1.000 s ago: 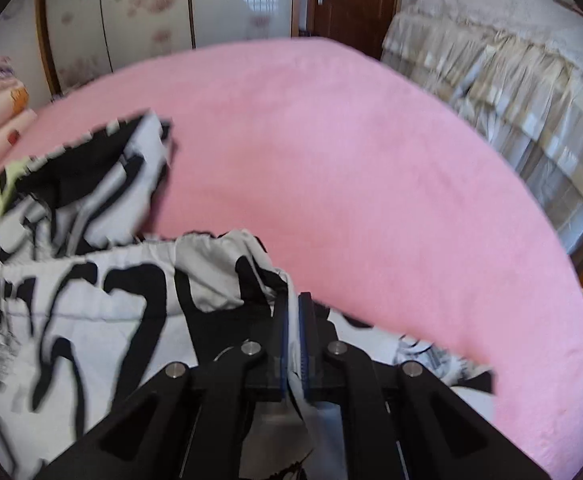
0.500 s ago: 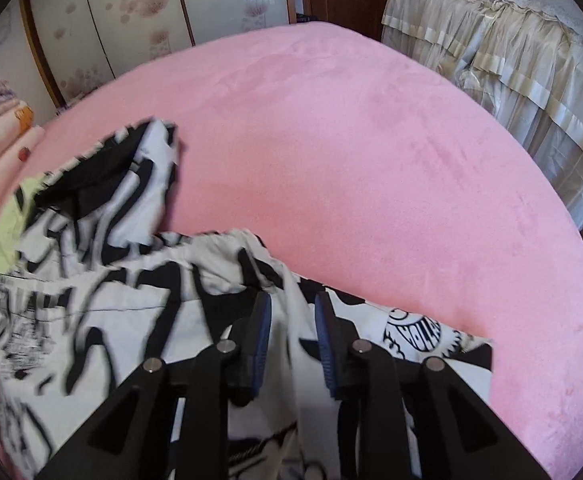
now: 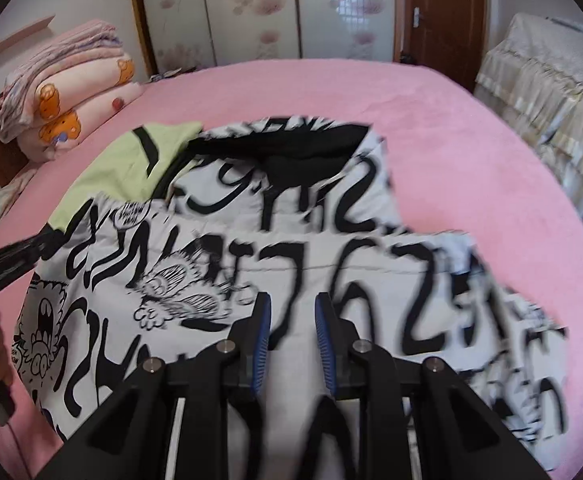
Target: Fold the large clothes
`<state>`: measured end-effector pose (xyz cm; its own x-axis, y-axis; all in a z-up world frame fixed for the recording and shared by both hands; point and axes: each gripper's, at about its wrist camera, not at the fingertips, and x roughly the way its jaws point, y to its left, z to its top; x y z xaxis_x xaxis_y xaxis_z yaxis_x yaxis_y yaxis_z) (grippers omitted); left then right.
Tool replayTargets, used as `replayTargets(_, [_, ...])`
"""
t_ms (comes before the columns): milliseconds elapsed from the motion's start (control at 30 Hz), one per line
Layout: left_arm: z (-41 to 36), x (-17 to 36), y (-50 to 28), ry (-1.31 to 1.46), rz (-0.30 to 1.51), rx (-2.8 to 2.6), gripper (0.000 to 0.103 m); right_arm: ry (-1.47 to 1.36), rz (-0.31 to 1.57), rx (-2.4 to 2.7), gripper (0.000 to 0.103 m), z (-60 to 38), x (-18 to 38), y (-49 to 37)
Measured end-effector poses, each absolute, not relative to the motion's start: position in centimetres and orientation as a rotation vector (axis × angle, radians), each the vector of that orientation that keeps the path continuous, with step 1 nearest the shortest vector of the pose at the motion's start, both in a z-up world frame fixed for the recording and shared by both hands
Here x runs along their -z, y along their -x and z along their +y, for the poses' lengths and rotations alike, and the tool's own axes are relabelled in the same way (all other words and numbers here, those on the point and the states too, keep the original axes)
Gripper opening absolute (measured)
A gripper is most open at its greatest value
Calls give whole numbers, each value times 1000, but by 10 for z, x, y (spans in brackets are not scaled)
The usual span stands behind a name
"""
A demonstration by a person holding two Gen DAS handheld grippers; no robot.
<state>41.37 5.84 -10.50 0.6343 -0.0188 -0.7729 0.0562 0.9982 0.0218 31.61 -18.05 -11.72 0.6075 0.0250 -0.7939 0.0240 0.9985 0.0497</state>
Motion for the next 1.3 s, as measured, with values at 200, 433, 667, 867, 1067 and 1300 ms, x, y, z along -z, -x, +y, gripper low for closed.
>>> replayTargets(200, [69, 133, -437, -113, 906, -7, 8, -6, 921, 152, 11, -224, 157, -344])
replayTargets(433, [78, 145, -443, -110, 882, 42, 9, 2, 941, 356, 0, -344, 174, -345])
replayTargets(667, [92, 148, -445, -39, 902, 82, 9, -86, 912, 278, 0, -360, 169, -327])
replayTargets(867, [90, 118, -429, -34, 922, 82, 18, -91, 904, 257, 3, -347, 134, -314])
replayTargets(1067, [53, 76, -368, 50, 899, 247, 22, -42, 872, 94, 3, -264, 105, -284])
replayTargets(1300, [-30, 104, -320, 111, 982, 414, 22, -97, 907, -116, 3, -146, 118, -271])
